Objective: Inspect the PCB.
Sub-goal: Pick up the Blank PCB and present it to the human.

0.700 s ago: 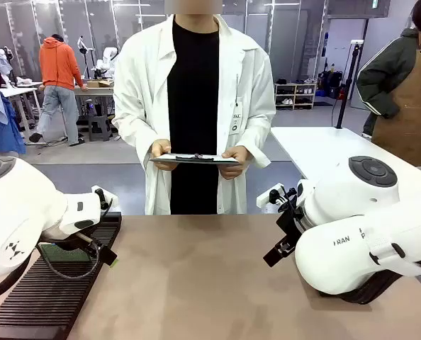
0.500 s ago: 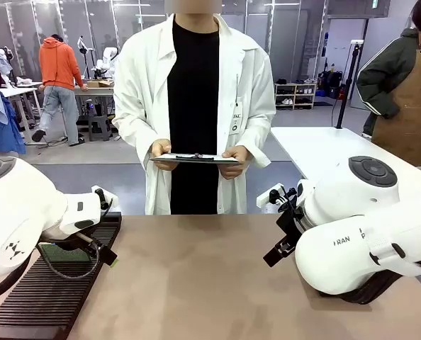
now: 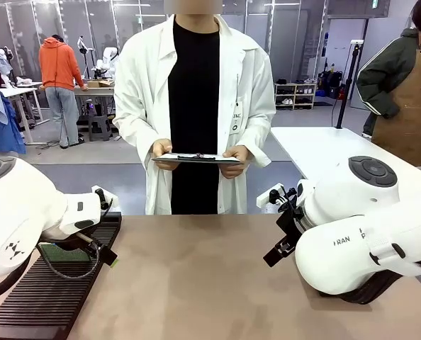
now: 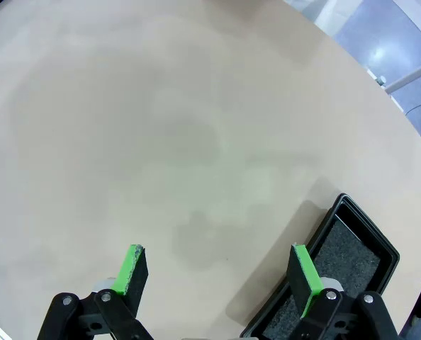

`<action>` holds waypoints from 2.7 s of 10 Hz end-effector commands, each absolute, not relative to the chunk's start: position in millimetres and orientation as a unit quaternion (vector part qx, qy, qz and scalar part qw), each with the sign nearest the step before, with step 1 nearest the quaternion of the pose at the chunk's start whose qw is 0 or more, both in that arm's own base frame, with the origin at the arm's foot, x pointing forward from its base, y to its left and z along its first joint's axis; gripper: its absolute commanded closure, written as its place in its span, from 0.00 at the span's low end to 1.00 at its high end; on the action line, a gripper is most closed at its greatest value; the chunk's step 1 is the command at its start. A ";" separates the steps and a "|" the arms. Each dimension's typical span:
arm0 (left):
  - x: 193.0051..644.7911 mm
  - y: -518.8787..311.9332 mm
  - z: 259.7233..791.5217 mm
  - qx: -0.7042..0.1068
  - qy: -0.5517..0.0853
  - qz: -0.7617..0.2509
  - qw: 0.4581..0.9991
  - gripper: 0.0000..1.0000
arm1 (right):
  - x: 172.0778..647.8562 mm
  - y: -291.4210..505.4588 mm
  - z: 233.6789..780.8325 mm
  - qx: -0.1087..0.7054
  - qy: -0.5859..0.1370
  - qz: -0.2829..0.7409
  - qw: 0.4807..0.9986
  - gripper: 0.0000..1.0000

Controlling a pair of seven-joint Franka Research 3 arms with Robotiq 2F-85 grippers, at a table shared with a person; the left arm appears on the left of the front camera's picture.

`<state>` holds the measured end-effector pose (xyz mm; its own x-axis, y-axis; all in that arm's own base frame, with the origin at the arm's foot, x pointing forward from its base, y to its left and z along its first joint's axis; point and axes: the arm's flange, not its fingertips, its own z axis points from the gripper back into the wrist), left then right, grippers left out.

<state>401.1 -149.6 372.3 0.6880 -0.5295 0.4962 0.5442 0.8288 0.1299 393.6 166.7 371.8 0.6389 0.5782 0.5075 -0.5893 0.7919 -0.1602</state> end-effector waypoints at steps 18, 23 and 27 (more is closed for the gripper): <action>295.7 138.5 424.7 -0.540 -0.252 -0.201 0.778 0.00 | 278.9 -89.8 436.1 0.539 -0.232 0.210 0.782 0.00; 261.3 196.7 386.6 -0.563 -0.308 -0.120 0.757 0.00 | 236.8 -133.5 383.7 0.597 -0.272 0.172 0.735 0.00; 257.5 202.3 380.5 -0.559 -0.301 -0.105 0.765 0.00 | 255.1 -172.5 390.6 0.599 -0.264 0.163 0.738 0.00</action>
<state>259.6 201.2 380.9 0.8023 0.1773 0.5700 0.4844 0.3647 -0.7952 254.4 -170.5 389.4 0.8071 -0.0668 0.5866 -0.5593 0.2317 0.7960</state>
